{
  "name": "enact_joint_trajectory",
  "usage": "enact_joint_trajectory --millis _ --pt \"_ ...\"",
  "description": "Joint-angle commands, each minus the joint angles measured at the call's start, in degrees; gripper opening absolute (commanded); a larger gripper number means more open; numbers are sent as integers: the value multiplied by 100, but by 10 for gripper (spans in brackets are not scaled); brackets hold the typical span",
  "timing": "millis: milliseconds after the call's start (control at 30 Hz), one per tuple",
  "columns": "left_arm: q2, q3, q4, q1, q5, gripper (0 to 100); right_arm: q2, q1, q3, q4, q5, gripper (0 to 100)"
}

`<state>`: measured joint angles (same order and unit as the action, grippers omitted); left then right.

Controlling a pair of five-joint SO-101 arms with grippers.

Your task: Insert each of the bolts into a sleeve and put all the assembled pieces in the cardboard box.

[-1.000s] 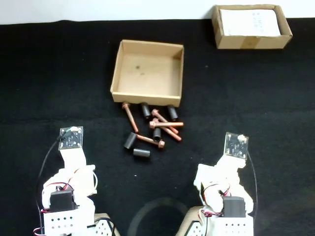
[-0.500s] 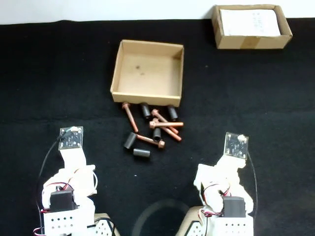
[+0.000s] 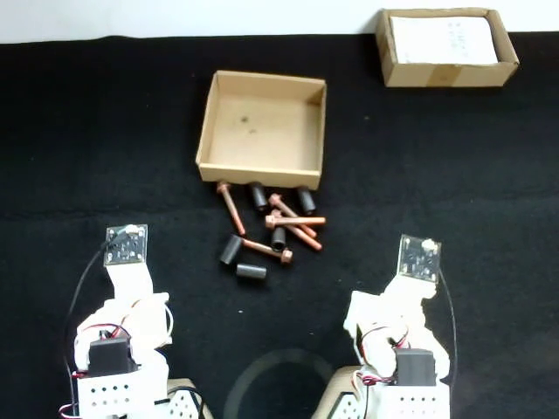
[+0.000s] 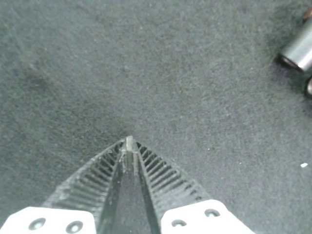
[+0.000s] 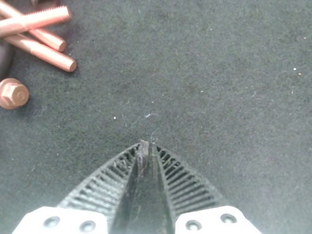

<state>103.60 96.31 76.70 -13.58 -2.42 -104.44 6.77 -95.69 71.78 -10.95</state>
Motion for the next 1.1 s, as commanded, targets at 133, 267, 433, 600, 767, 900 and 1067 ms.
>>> enact_joint_trajectory --millis 133,267,433,600,767,900,1067 --pt "31 48 -492 233 26 10 -22 -57 -752 -57 44 22" --pt "31 -127 -949 259 35 10 -22 -57 -752 -57 44 22" --pt "31 -1103 -932 295 35 10 -22 -57 -752 -57 44 22" --pt "13 -2466 -633 479 26 10 -22 -57 -752 -57 44 22" --pt "-497 -3987 519 1051 26 10 -22 -57 -752 -57 44 22" --pt "-1771 -5288 993 1305 9 10 -22 -57 -752 -57 44 22" --pt "-3248 -6440 1679 1842 0 10 -22 -57 -752 -57 44 22"
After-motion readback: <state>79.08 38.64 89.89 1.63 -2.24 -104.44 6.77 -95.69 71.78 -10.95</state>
